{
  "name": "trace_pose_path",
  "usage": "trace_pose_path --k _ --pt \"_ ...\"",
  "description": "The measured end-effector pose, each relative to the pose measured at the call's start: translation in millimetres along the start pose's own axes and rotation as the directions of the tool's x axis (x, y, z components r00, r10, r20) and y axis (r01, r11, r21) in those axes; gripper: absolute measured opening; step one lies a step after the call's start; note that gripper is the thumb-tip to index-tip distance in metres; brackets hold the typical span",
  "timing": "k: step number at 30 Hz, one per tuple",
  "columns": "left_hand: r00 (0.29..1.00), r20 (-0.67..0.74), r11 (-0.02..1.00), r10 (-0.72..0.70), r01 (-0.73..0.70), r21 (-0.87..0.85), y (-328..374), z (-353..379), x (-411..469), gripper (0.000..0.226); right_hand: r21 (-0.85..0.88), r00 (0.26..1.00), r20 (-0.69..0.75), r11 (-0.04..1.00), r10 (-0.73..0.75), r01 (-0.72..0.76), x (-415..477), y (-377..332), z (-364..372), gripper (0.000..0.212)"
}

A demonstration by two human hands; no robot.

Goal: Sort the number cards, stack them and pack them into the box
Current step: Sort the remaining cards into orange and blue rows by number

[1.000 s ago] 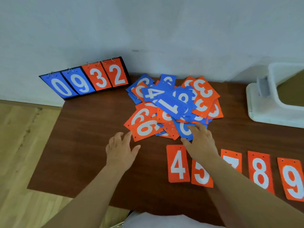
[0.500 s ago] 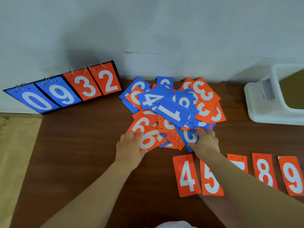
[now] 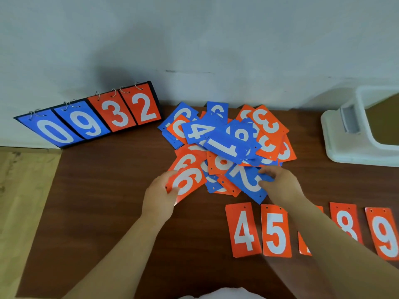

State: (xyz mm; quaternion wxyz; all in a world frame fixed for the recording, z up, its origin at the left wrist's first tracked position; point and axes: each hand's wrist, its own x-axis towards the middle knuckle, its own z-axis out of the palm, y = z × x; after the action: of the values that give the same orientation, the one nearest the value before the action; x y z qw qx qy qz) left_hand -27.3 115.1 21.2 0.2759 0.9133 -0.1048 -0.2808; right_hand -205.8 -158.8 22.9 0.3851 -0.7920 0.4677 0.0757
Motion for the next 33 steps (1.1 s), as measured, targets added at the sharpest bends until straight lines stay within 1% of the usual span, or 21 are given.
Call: trace_pose_path --k 2,5,7,9,10,13,15,17,19,21,23,24,26,29,31,33 --pt "0.998 -0.038 0.992 -0.050 0.045 -0.121 3.9 -16.2 -9.4 0.051 0.107 0.999 -0.035 0.993 -0.039 0.042 -14.0 -3.3 -12.2 0.026" --pt "0.998 -0.047 0.986 -0.039 0.030 -0.163 8.6 -39.5 -25.0 0.056 0.208 0.991 -0.096 0.972 -0.090 0.109 -36.8 -10.0 -26.4 0.024" --pt "1.000 -0.018 0.980 -0.021 0.017 -0.199 14.1 -50.7 -34.9 0.063 0.272 0.986 -0.120 0.952 -0.112 0.141 -50.0 -14.2 -33.0 0.024" --pt "0.999 0.035 0.968 0.004 0.005 -0.253 23.2 -58.6 -45.3 0.065 0.286 0.981 -0.130 0.942 -0.144 0.176 -61.4 -18.0 -37.2 0.024" --pt "0.997 0.062 0.968 0.043 -0.026 -0.251 28.7 -61.5 -50.6 0.061 0.280 0.978 -0.131 0.940 -0.165 0.196 -66.4 -19.7 -39.3 0.024" --pt "0.969 0.161 0.974 0.187 -0.161 -0.162 46.7 -65.2 -67.4 0.048 0.217 0.959 -0.134 0.936 -0.251 0.276 -80.0 -24.0 -46.9 0.025" --pt "0.936 0.229 0.961 0.267 -0.241 -0.136 62.4 -65.6 -80.2 0.048 0.142 0.936 -0.157 0.930 -0.316 0.338 -88.9 -26.5 -55.2 0.027" --pt "0.898 0.278 0.940 0.341 -0.316 -0.130 81.3 -63.3 -94.0 0.052 0.120 0.915 -0.175 0.914 -0.364 0.387 -94.2 -25.9 -66.7 0.028" --pt "0.865 0.308 0.917 0.395 -0.388 -0.086 99.6 -56.8 -109.6 0.054 0.129 0.885 -0.136 0.878 -0.445 0.461 -98.9 -25.5 -79.1 0.028" --pt "0.828 0.341 0.888 0.446 -0.457 -0.050 115.7 -45.8 -125.7 0.054 0.148 0.845 -0.057 0.832 -0.532 0.535 -107.3 -25.4 -91.1 0.029" --pt "0.792 0.388 0.865 0.471 -0.501 -0.027 128.5 -32.6 -138.0 0.056 0.184 0.808 -0.021 0.792 -0.589 0.582 -114.5 -24.0 -99.5 0.032" --pt "0.787 0.414 0.865 0.458 -0.501 -0.006 134.5 -26.0 -143.7 0.056 0.204 0.797 -0.026 0.778 -0.603 0.595 -117.4 -22.3 -103.6 0.033" --pt "0.800 0.445 0.888 0.403 -0.460 0.021 141.0 -13.6 -152.1 0.054 0.238 0.786 -0.038 0.759 -0.616 0.606 -120.7 -16.0 -108.5 0.036" --pt "0.813 0.465 0.919 0.351 -0.395 -0.003 144.1 1.7 -163.4 0.049 0.281 0.816 -0.052 0.776 -0.576 0.566 -126.9 -0.3 -107.0 0.036" --pt "0.842 0.423 0.936 0.336 -0.347 -0.054 143.2 7.9 -166.6 0.049 0.248 0.828 -0.120 0.791 -0.548 0.559 -132.8 7.2 -105.0 0.034" --pt "0.888 0.332 0.948 0.317 -0.286 -0.140 140.7 11.2 -167.7 0.051 0.226 0.831 -0.219 0.802 -0.511 0.553 -135.7 12.2 -101.6 0.035"
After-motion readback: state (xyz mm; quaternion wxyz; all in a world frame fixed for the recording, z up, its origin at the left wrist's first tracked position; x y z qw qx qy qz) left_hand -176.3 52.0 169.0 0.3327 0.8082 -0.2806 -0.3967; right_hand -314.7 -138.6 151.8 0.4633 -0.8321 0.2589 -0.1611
